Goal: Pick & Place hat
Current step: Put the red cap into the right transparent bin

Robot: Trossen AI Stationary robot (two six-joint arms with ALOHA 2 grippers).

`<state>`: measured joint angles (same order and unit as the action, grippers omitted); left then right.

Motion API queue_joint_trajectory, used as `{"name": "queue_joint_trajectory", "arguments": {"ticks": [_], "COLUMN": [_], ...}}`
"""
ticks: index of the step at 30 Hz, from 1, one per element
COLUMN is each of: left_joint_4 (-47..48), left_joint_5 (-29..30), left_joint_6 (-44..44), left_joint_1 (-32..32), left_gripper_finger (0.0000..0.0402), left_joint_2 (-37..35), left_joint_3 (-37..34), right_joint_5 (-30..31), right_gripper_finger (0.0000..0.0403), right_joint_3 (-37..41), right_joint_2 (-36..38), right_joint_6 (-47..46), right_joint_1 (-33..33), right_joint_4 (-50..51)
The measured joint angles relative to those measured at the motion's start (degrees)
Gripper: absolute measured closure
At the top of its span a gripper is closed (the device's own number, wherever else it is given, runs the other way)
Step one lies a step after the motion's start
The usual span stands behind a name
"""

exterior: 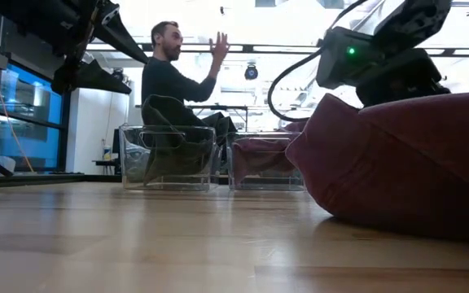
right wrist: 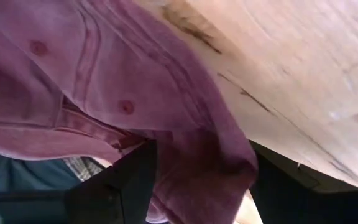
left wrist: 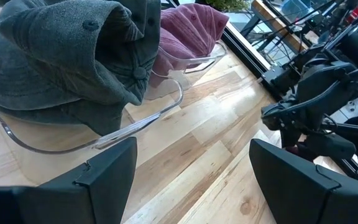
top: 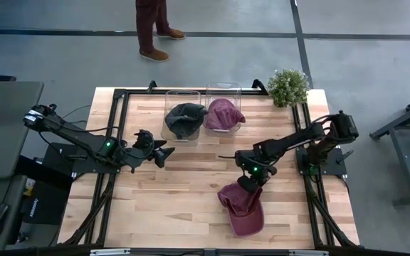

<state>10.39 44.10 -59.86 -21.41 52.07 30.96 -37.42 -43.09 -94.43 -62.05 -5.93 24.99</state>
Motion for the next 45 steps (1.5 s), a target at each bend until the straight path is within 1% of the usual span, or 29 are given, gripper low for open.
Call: {"name": "queue_joint_trajectory", "arguments": {"ticks": [7,13,17,23,27,35,45], "left_joint_4": [0.0,0.0,0.0,0.0,0.0,0.0,0.0], "left_joint_5": [0.0,0.0,0.0,0.0,0.0,0.0,-0.1], "left_joint_6": [0.0,0.0,0.0,0.0,0.0,0.0,-0.1], "left_joint_1": [0.0,0.0,0.0,0.0,0.0,0.0,0.0], "left_gripper_finger": [0.0099,0.0099,0.0099,0.0099,0.0099,0.0099,0.0099], "left_joint_2": [0.0,0.0,0.0,0.0,0.0,0.0,0.0], "left_joint_3": [0.0,0.0,0.0,0.0,0.0,0.0,0.0], "right_joint_5": [0.0,3.2,5.3,5.5,5.3,5.0,4.5], "right_gripper_finger": [0.0179,0.0179,0.0179,0.0186,0.0215,0.0294,0.0380], "right_joint_3": [0.6,0.6,0.6,0.6,0.6,0.6,0.6], "right_joint_2": [0.0,0.0,0.0,0.0,0.0,0.0,0.0], "right_joint_6": [-2.6,-6.0,-6.6,-6.6,-6.6,-5.7,-3.8], "right_joint_1": [-2.2,-4.1,-4.4,-4.7,-5.2,-5.1,-5.1], "right_joint_4": [-2.2,-6.3,-6.1,-6.0,-5.9,-6.0,-6.0]}}
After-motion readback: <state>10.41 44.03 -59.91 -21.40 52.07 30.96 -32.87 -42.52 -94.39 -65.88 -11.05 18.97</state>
